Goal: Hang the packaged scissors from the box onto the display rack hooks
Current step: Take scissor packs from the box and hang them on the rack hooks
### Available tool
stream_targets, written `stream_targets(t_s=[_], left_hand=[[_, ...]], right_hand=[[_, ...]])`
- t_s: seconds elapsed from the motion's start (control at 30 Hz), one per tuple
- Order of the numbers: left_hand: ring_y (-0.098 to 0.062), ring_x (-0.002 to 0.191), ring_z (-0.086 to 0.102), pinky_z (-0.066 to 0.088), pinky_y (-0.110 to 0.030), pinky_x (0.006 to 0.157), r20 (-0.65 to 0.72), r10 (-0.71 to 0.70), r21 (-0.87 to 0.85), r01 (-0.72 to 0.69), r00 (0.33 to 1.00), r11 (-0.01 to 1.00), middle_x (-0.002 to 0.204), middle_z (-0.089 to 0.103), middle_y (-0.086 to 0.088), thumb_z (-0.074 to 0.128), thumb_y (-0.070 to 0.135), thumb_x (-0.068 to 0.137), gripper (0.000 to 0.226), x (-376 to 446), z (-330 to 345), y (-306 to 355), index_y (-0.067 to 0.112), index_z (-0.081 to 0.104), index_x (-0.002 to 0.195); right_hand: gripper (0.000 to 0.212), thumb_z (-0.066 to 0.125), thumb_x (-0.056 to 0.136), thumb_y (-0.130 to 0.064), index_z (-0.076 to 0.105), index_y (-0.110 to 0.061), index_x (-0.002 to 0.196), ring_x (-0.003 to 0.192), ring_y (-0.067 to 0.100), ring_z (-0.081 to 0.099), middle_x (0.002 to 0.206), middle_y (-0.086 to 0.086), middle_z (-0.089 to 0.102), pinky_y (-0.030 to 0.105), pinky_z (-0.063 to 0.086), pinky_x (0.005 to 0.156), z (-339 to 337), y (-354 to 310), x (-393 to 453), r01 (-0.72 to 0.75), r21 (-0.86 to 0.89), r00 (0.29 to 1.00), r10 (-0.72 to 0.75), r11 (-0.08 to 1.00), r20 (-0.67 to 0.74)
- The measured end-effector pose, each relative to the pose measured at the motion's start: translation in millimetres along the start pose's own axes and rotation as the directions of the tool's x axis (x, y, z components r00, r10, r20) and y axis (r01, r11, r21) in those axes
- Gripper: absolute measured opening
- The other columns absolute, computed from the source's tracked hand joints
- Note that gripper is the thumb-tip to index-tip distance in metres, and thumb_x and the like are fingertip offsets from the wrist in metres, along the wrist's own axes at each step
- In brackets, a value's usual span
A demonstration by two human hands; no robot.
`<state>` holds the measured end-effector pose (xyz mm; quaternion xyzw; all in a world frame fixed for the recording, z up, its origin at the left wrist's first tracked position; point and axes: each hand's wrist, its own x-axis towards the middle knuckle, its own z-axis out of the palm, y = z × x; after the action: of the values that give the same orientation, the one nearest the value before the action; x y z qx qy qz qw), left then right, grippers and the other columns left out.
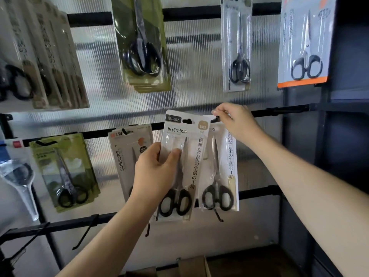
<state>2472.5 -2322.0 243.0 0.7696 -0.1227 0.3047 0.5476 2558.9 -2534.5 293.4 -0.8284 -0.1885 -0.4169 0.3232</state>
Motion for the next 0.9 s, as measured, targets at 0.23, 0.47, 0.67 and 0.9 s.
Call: stream_targets(t_s=[0.23, 0.47, 0.67, 0.9], left_hand=[[-0.01, 0.052, 0.034, 0.033, -0.021, 0.05, 0.007, -0.022, -0.052, 0.023, 1.0, 0.998, 0.058, 0.039, 0.003, 0.062, 0.024, 0.088, 0.031, 4, 10, -5, 0.008, 0.044, 0.069], [-0.007, 0.051, 0.039, 0.036, -0.017, 0.047, 0.084, -0.067, -0.159, 0.08, 0.994, 0.984, 0.062, 0.043, -0.002, 0.063, 0.022, 0.088, 0.026, 7, 32, -3, 0.0, 0.053, 0.077], [-0.012, 0.058, 0.041, 0.037, -0.016, 0.049, 0.122, -0.072, -0.205, 0.096, 0.99, 0.974, 0.063, 0.044, -0.001, 0.061, 0.022, 0.09, 0.029, 14, 66, 10, 0.011, 0.045, 0.068], [-0.016, 0.062, 0.039, 0.036, -0.029, 0.058, 0.086, -0.101, -0.247, 0.12, 0.991, 0.962, 0.065, 0.042, -0.004, 0.06, 0.022, 0.09, 0.025, 24, 83, 13, 0.006, 0.05, 0.074]], right_hand=[[0.012, 0.054, 0.093, -0.007, 0.066, -0.006, 0.097, 0.089, 0.007, 0.057, 0.094, -0.003, 0.065, 0.008, 0.042, 0.079, 11, 2, -3, -0.065, 0.079, 0.998, 0.066, 0.995, -0.016], [0.021, 0.048, 0.097, -0.021, 0.063, -0.012, 0.109, 0.095, 0.009, 0.05, 0.105, -0.007, 0.053, 0.02, 0.035, 0.082, -4, 9, -11, -0.063, -0.039, 0.99, 0.058, 0.997, -0.13], [0.017, 0.049, 0.095, -0.014, 0.065, -0.011, 0.099, 0.089, 0.017, 0.055, 0.094, -0.003, 0.059, 0.026, 0.04, 0.076, -25, 32, -29, -0.074, -0.108, 0.984, 0.055, 0.991, -0.168], [0.016, 0.049, 0.096, -0.019, 0.064, -0.012, 0.095, 0.082, 0.013, 0.053, 0.09, -0.005, 0.056, 0.025, 0.037, 0.072, -35, 40, -59, -0.083, -0.17, 0.997, 0.08, 0.982, -0.02]])
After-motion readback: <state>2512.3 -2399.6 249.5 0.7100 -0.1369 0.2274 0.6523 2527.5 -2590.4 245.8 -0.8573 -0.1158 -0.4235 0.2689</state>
